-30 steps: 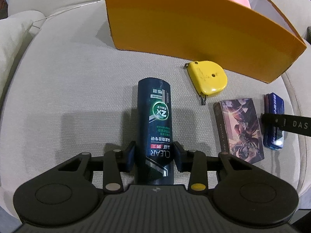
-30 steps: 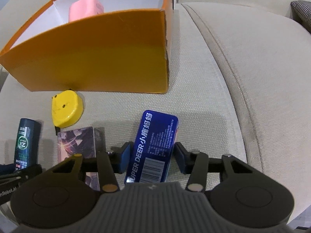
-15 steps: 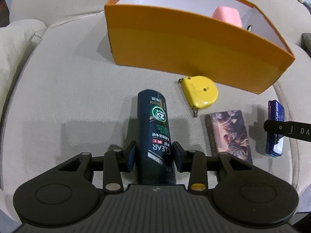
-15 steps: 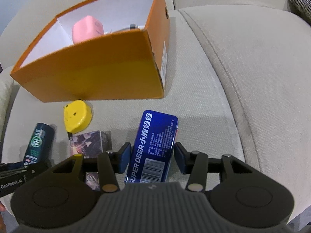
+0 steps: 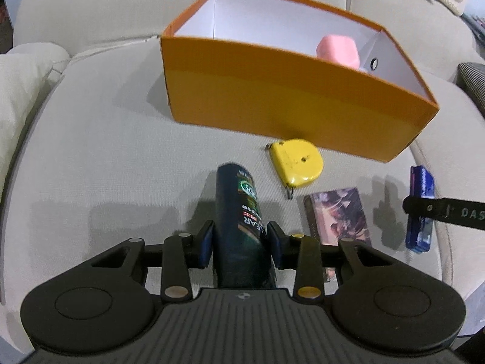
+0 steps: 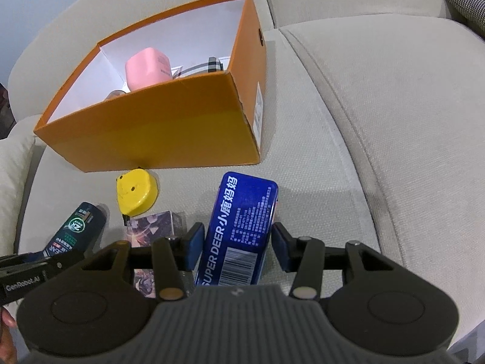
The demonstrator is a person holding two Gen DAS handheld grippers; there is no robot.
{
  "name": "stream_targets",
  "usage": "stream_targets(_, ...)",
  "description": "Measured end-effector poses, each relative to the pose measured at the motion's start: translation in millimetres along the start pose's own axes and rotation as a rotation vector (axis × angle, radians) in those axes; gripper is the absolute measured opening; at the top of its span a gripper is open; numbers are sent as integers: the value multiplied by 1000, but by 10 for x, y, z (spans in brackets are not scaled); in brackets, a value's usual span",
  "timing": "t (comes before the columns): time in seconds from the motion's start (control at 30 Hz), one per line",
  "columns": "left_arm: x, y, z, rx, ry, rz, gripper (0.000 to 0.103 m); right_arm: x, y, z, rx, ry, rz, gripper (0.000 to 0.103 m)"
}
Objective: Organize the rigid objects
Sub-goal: 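Lift and carry the CLEAR bottle and SUPER DEER tin over the orange box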
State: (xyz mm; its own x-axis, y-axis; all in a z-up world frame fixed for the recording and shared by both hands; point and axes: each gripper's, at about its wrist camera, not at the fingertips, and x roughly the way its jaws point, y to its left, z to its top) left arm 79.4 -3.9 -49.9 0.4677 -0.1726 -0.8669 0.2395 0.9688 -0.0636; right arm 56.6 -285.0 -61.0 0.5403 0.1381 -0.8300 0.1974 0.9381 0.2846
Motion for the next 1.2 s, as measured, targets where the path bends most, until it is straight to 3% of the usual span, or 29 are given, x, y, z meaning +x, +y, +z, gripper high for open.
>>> stream_targets(0.47,-153,8,74,-34,-44,-55,39,-24,-42,1,12,-10,10,50)
stream_targets(0.77,-472,5,218,-58,-122,-118,39,-262,-16,34,7,-51,93,50)
stream_targets(0.97,-752,52,551,-96,-196,-165,39,-546,23,236,31,-109,157,50)
stream_targets(1.2,-826,-82,1253,-81,-273,-149,39,-838,217,885,-4,-187,185,50)
